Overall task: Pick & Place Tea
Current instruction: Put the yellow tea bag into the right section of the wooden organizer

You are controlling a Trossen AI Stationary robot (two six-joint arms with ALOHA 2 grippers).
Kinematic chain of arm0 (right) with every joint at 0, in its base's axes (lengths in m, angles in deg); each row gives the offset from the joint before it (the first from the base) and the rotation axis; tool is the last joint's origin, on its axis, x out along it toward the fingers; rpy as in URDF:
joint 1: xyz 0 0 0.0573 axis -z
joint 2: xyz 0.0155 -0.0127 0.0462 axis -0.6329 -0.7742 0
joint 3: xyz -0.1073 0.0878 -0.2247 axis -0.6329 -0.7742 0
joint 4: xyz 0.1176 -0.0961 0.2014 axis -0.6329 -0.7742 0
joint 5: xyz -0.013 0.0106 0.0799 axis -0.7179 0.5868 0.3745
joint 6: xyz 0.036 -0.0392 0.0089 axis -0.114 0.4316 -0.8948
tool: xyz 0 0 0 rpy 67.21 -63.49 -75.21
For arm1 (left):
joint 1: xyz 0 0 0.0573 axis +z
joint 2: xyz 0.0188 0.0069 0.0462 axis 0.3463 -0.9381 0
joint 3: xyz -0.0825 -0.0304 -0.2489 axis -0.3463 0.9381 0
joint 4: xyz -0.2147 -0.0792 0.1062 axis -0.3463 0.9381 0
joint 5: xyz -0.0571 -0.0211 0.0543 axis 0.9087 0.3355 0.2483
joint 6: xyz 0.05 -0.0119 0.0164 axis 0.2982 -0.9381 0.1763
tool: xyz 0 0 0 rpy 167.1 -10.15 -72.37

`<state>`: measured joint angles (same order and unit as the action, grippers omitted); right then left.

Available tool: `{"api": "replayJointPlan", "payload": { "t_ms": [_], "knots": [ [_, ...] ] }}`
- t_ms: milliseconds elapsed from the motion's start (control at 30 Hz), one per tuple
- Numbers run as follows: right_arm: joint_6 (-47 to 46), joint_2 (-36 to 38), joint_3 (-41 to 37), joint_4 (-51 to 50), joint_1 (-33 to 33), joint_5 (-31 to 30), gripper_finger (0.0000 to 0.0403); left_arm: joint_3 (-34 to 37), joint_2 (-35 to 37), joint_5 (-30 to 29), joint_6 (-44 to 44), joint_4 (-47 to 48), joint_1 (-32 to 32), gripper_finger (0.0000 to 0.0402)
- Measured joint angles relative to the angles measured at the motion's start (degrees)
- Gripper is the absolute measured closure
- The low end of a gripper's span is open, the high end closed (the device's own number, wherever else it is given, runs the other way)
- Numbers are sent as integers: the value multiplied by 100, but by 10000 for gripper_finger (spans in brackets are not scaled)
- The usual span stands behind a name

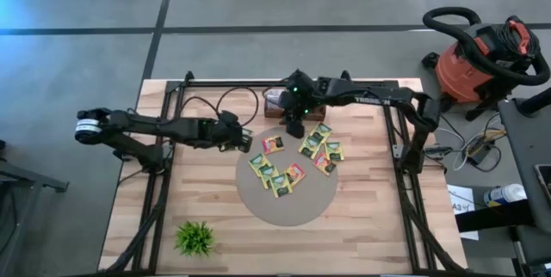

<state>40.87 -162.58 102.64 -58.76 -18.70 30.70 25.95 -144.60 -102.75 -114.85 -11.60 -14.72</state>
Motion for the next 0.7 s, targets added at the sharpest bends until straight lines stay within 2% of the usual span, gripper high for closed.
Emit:
{"api": "replayJointPlan", "payload": {
  "t_ms": [167, 400, 533, 700],
  "knots": [
    [-635, -243, 2, 441, -215, -1, 250, 379, -161, 12, 146, -436, 65, 346],
    [-1161, -810, -4, 489, -404, 2, 258, 995, -400, 210, 333, -1611, 508, 346],
    [-1365, -1185, 66, 537, -473, -1, 264, 1163, -489, 469, 459, -1610, 772, 346],
    [-1567, -1558, 295, 670, -491, -4, 266, 1356, -508, 621, 749, -1700, 816, 346]
  ]
}}
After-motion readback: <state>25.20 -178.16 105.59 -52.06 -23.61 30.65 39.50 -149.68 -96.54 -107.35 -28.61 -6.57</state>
